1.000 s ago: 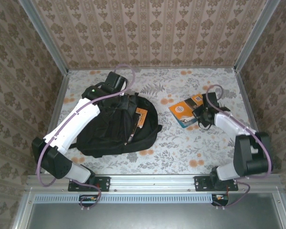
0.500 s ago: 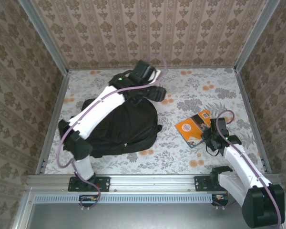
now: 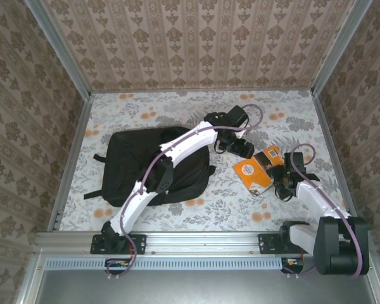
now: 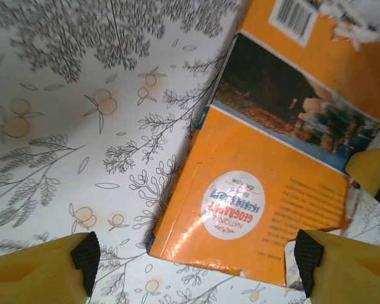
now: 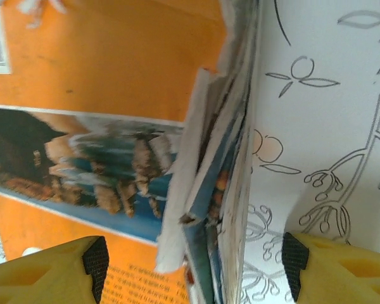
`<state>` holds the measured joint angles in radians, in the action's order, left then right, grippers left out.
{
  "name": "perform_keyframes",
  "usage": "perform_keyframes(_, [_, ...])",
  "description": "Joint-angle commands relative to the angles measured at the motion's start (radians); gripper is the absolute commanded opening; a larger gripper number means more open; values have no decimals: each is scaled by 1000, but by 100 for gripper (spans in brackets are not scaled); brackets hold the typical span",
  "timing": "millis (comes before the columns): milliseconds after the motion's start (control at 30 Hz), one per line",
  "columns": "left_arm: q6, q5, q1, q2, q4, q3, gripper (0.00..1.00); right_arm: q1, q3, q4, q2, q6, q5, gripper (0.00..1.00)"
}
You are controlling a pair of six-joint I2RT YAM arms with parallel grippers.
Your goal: Pack the student bag
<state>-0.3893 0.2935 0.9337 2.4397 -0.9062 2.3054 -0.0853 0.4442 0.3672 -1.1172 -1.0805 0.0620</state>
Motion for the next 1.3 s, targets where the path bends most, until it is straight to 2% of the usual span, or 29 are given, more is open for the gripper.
perform_keyframes(0, [-39,70,2,16,19,36,84,-16,-25,-128,-40,-36,104,75])
perform_keyframes(300, [-81,78,10,102,37,31,85,-50,-7,-200,-136,-35,143,74])
perform_keyframes(600, [-108,131,8,122,79,-6,85,-56,24,-291,-241,2,259,73])
perform_keyframes(767, [-123,206,15,136,82,-14,84,-55,51,-336,-266,8,333,72])
perform_keyframes(933, [-125,241,15,131,79,-47,83,-54,81,-327,-289,14,378,71])
perform_keyframes(1267, [-108,251,14,101,78,-123,82,-34,161,-206,-240,76,365,72])
